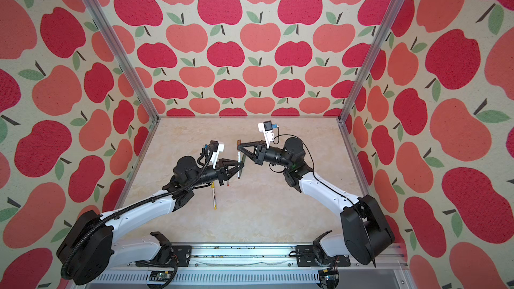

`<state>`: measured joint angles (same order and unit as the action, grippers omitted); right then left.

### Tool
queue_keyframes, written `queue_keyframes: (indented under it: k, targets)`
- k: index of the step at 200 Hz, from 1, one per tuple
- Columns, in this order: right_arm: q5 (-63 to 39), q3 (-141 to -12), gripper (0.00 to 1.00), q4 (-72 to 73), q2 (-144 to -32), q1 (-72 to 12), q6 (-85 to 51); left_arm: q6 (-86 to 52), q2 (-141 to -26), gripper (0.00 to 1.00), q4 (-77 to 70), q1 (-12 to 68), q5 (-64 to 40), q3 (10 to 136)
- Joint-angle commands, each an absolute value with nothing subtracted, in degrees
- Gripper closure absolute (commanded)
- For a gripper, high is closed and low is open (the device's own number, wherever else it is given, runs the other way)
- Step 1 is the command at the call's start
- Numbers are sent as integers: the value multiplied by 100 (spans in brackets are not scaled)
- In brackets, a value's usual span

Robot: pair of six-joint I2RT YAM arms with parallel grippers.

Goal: Insert pens into pen caps
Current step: Put on the pen cap to the pen.

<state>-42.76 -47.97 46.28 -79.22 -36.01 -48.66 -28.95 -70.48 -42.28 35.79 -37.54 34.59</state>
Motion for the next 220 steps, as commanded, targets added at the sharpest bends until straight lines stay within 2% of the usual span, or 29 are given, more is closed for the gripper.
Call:
queue_keyframes:
  k: [1,119,149,177,198,220]
  targets:
    - [-4840,-4632,90,4522,-7979,-3786,-4947,-2824,-7124,100,-5202,3504,-3612,3540]
    - [-5019,-4673,88,4009,-7975,-3823,-4857,-1828,-6973,100,-5098,3493,-3457,3665]
    - [-4993,-4675,84,3917,-7898,-3833,-4776,-1720,-6941,100,-5019,3437,-3443,3726]
    - [-4932,-4754,76,3655,-7764,-3833,-4588,-1739,-7001,100,-5044,3419,-3513,3729]
    - [-4846,-4873,65,3313,-7593,-3832,-4351,-1781,-7067,100,-5087,3419,-3553,3668]
    - [-4793,-5042,57,2865,-7352,-3823,-4070,-1837,-7091,100,-5115,3419,-3564,3537]
